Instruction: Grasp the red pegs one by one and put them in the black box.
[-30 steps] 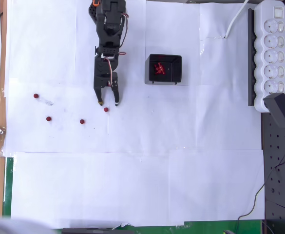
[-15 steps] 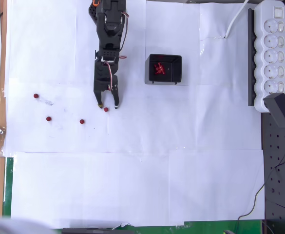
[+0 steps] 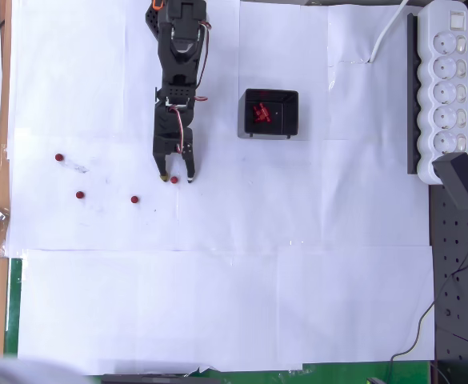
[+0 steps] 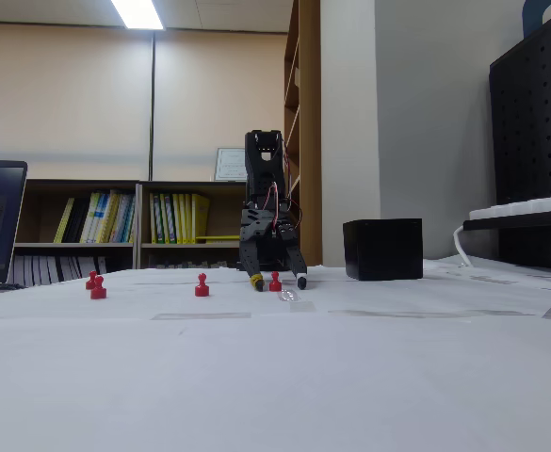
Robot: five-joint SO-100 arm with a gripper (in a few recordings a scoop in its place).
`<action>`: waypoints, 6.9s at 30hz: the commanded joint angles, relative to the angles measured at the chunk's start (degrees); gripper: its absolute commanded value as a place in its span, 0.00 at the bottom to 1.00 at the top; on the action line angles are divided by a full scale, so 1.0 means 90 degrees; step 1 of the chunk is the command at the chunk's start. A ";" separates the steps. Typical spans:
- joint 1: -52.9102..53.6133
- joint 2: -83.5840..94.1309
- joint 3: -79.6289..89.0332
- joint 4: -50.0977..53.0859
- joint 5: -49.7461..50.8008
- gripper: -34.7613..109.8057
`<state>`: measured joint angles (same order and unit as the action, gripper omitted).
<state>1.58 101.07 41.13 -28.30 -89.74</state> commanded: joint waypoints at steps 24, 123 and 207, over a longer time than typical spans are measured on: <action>0.0010 -0.1094 0.0186 0.1924 -0.0703 0.24; 0.2793 -0.1230 -0.0830 0.0654 -0.0508 0.34; 0.4687 0.1689 0.1797 -0.0352 0.0293 0.28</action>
<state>42.01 116.10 56.78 -32.52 -86.84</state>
